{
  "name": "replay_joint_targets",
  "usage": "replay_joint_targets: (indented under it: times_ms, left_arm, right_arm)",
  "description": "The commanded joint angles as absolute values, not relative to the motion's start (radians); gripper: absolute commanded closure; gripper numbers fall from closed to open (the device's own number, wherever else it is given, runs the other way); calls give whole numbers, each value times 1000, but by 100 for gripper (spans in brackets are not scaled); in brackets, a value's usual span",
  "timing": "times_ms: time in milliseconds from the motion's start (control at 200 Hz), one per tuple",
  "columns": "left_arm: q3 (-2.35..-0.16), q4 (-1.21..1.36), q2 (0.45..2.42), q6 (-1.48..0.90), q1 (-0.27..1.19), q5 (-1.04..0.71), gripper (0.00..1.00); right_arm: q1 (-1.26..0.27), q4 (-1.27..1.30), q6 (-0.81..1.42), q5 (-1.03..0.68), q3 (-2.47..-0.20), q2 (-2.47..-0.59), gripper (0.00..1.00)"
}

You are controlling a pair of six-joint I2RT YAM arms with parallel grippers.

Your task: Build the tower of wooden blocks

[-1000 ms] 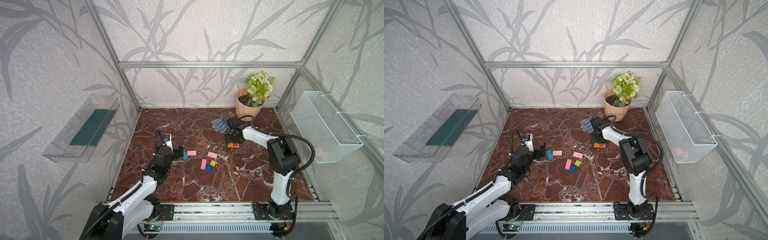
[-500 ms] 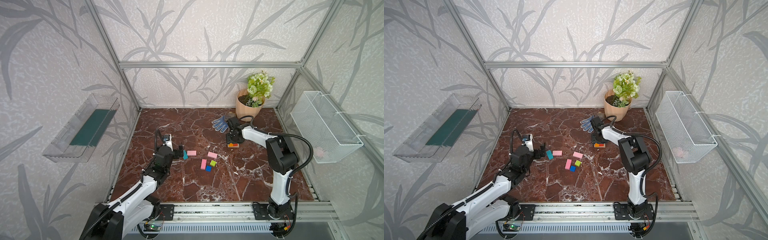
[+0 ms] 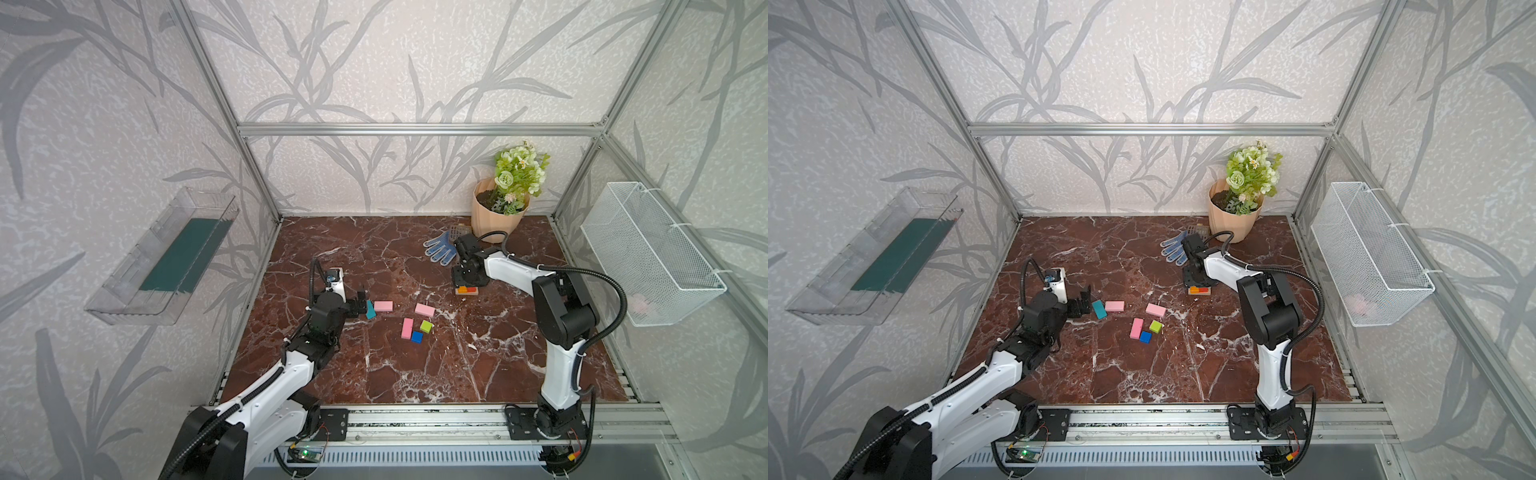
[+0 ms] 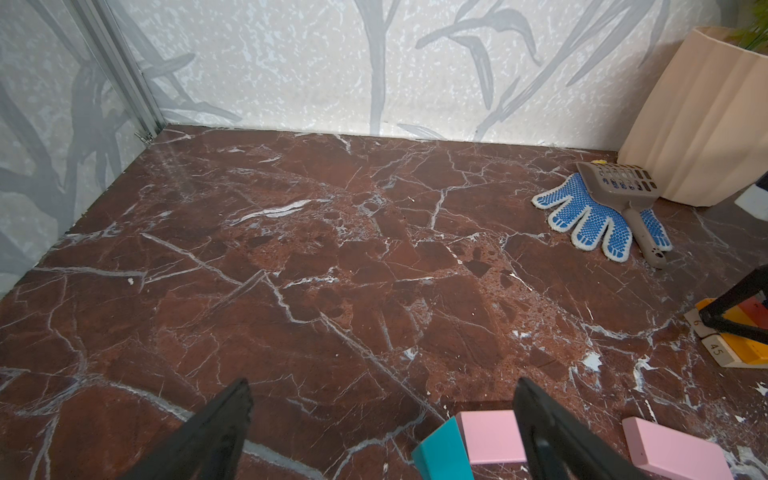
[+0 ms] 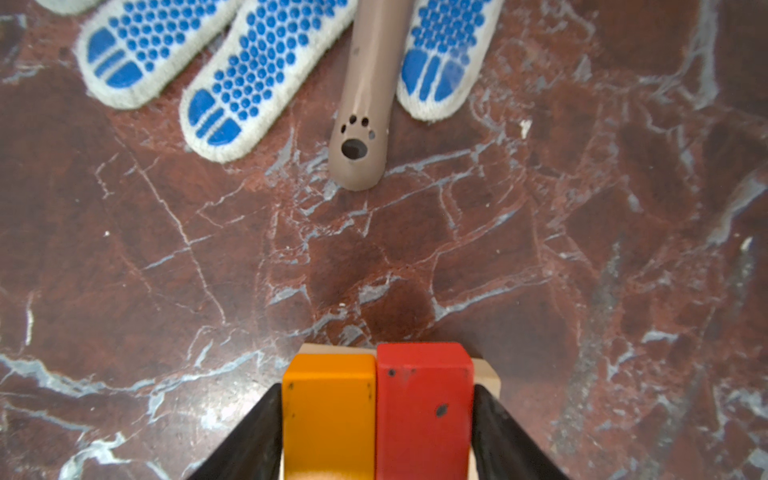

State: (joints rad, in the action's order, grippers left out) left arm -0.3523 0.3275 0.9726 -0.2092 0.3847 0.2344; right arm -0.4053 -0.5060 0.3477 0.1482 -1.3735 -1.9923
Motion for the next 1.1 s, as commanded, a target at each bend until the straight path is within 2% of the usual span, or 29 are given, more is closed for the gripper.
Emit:
replay_joint_targets:
  times_ms: [0, 450, 795, 1020, 1095]
  left_arm:
    - [-343, 345, 968, -195, 390, 242, 1]
    - [-342, 345, 968, -196, 391, 241, 1]
    - [-342, 345, 968, -195, 391, 241, 1]
    - [-342, 346, 966, -194, 391, 241, 1]
    - [-342, 346, 966, -194, 391, 239, 1]
  right_arm:
    - [-400, -524, 354, 150, -1354, -1946, 31]
    - [-400, -514, 358, 150, -1333, -1931, 34]
    - [-396, -508, 359, 143, -1330, -1911, 29]
    - [-376, -467, 351, 132, -1285, -1877, 11]
    - [-370, -452, 347, 125, -1272, -1876, 8]
